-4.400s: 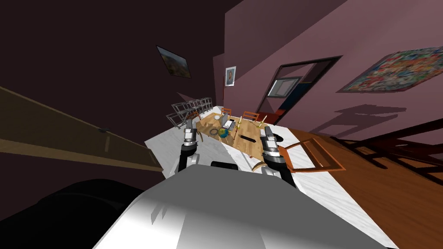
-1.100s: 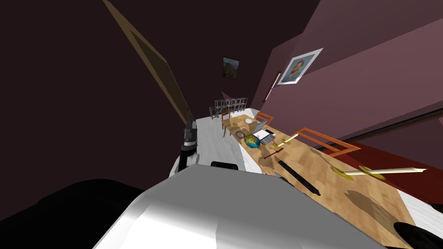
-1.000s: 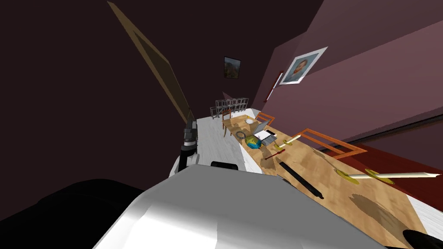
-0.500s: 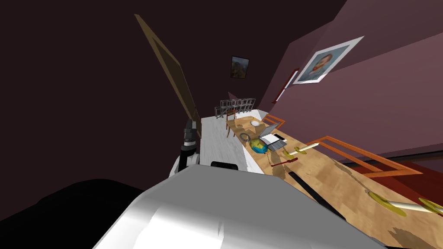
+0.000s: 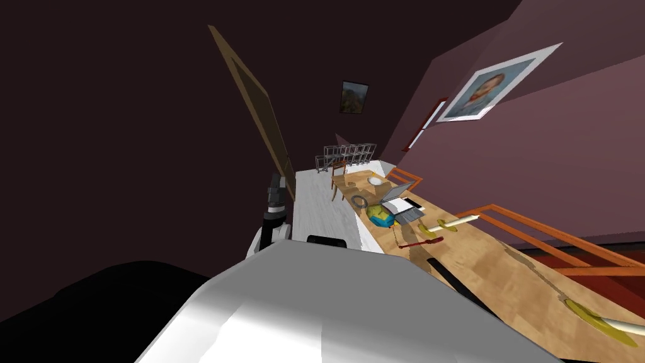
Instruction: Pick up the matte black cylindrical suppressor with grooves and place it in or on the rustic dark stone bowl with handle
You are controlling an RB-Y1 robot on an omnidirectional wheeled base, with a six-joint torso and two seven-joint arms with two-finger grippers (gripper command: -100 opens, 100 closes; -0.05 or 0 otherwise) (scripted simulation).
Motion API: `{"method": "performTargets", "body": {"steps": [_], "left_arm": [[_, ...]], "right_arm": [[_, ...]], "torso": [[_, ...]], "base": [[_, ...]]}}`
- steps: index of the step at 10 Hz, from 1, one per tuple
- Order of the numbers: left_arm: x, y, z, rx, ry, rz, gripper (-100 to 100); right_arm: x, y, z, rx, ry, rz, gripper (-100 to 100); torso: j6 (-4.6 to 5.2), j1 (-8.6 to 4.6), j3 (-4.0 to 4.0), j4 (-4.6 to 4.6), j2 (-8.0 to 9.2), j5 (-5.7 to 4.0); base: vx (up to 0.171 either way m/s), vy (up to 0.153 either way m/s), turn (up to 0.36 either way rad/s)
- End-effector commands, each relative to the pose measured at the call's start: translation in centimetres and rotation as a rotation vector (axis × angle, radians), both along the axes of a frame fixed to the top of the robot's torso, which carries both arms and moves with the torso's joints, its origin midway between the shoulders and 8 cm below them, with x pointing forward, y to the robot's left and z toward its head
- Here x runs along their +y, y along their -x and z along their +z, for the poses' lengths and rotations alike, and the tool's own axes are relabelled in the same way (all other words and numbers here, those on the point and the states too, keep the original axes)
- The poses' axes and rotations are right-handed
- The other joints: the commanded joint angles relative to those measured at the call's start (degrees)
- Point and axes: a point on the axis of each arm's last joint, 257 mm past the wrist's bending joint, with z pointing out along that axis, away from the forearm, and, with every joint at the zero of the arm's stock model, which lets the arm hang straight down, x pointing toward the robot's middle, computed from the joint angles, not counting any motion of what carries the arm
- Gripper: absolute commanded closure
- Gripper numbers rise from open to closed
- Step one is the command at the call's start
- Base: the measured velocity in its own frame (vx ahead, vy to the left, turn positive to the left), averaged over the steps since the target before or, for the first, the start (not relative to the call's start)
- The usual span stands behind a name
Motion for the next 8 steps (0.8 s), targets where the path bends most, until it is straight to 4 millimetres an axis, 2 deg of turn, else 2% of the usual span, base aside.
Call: {"method": "performTargets", "body": {"steps": [1, 3, 5, 7, 8], "left_arm": [[0.0, 0.0, 0.0, 0.000, 0.000, 0.000, 0], [0.0, 0.0, 0.0, 0.000, 0.000, 0.000, 0], [0.0, 0.0, 0.0, 0.000, 0.000, 0.000, 0], [0.0, 0.0, 0.0, 0.000, 0.000, 0.000, 0], [0.0, 0.0, 0.0, 0.000, 0.000, 0.000, 0]], "right_arm": [[-1.7, 1.2, 0.1, 0.033, 0.034, -0.006, -100], [-5.1, 5.0, 0.6, 0.129, 0.111, -0.004, -100], [-5.6, 5.4, 0.8, 0.136, 0.121, -0.010, -100], [-7.8, 8.8, 1.2, 0.217, 0.173, -0.010, -100], [-8.1, 9.1, 1.3, 0.222, 0.180, -0.014, -100]], "torso": [[0.00, 0.00, 0.00, 0.00, 0.00, 0.00], [0.01, -0.03, -0.01, -0.01, -0.03, -0.01], [0.05, -0.09, -0.02, -0.01, -0.03, -0.02], [0.00, -0.07, 0.00, 0.00, 0.00, -0.02], [0.01, -0.17, -0.03, -0.01, -0.06, -0.04]], "base": [[0.022, -0.007, 0.107], [0.035, -0.014, 0.209], [0.018, -0.022, 0.033], [0.031, -0.036, 0.192], [0.039, -0.057, 0.068]]}}
